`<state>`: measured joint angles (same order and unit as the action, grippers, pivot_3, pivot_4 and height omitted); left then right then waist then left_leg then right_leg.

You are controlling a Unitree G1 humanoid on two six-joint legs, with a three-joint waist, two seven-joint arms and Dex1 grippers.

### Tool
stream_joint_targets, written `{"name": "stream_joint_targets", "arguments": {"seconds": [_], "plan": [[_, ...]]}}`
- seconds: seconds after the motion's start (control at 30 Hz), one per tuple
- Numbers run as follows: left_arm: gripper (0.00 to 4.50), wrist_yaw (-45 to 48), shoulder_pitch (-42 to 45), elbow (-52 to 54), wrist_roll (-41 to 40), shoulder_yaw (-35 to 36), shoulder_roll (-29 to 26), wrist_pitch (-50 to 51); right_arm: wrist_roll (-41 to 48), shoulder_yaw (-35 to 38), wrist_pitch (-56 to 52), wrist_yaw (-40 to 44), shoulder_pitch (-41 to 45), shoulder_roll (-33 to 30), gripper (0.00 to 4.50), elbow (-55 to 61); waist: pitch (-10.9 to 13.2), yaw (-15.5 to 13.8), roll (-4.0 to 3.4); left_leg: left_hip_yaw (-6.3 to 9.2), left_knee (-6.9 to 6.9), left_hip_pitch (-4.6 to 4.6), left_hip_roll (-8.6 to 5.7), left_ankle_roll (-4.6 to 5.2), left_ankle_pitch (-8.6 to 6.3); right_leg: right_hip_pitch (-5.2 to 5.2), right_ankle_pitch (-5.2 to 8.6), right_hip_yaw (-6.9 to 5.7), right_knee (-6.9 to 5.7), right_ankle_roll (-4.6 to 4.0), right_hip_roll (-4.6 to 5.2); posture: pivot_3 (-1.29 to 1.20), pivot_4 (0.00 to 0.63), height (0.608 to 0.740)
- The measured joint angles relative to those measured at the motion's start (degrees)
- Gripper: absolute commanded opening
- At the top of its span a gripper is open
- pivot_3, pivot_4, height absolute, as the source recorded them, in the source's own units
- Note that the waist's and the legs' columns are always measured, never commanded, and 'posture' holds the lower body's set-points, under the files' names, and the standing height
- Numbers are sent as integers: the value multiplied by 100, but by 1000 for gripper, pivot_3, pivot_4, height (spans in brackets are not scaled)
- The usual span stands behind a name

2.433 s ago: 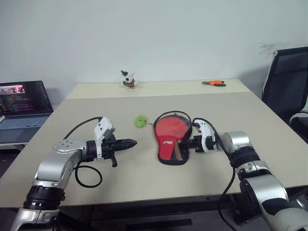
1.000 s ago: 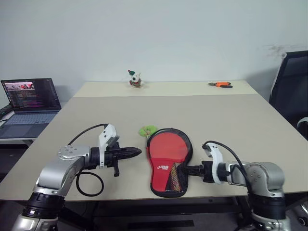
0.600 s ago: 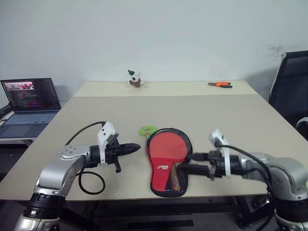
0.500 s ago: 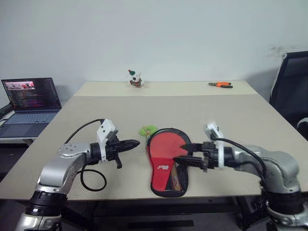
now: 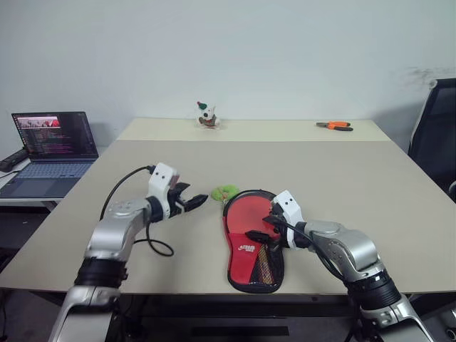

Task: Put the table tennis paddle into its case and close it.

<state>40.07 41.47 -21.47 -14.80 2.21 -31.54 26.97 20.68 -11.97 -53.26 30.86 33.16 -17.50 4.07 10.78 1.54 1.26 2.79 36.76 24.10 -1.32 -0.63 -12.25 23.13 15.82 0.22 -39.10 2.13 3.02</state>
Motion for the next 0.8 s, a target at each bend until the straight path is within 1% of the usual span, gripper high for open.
{"name": "stream_joint_targets", "arguments": {"seconds": [0.1, 0.27, 0.43, 0.57, 0.67, 0.8], "plan": [[4473, -131, 616, -1001, 250, -87, 209, -243, -41, 0, 1, -67, -33, 53, 4500, 44, 0, 12, 0, -1, 0, 0, -1, 0, 0, 0, -1, -2, -1, 1, 0, 0, 150, 740], [4473, 5, 1833, -3373, 725, -327, 639, -772, -54, 3, -14, -176, -65, 176, 4500, 101, 0, 27, 1, 0, 1, 4, -3, 0, 0, 1, 0, -10, 0, 1, -1, 0, 150, 740], [4473, 88, 2352, -4708, 1151, -476, 892, -1282, -131, 4, -60, -320, -69, 248, 4500, 171, 0, 37, 2, 1, -1, 12, -3, 0, 0, 8, 0, -12, 3, 2, -1, 0, 150, 740], [4473, 59, 2473, -5160, 1458, -587, 1051, -1527, -140, 4, -114, -392, -91, 321, 4500, 271, 0, 33, 2, 6, 3, 19, -4, 0, 0, 10, 0, -16, 3, 2, 0, 0, 150, 740], [3873, 55, 2532, -5272, 1653, -638, 1084, -1694, -150, 6, -136, -493, -149, 334, 4500, 357, 0, 29, 2, 10, 6, 20, -4, 0, 0, 9, 0, -20, 1, 2, 0, 0, 150, 740], [2449, 51, 2532, -5287, 1761, -630, 1211, -1785, -151, 12, -152, -579, -244, 340, 4500, 442, -1, 35, 2, 11, 10, 20, -4, 0, 0, 7, 0, -22, -3, 2, 0, 0, 150, 740]]}}
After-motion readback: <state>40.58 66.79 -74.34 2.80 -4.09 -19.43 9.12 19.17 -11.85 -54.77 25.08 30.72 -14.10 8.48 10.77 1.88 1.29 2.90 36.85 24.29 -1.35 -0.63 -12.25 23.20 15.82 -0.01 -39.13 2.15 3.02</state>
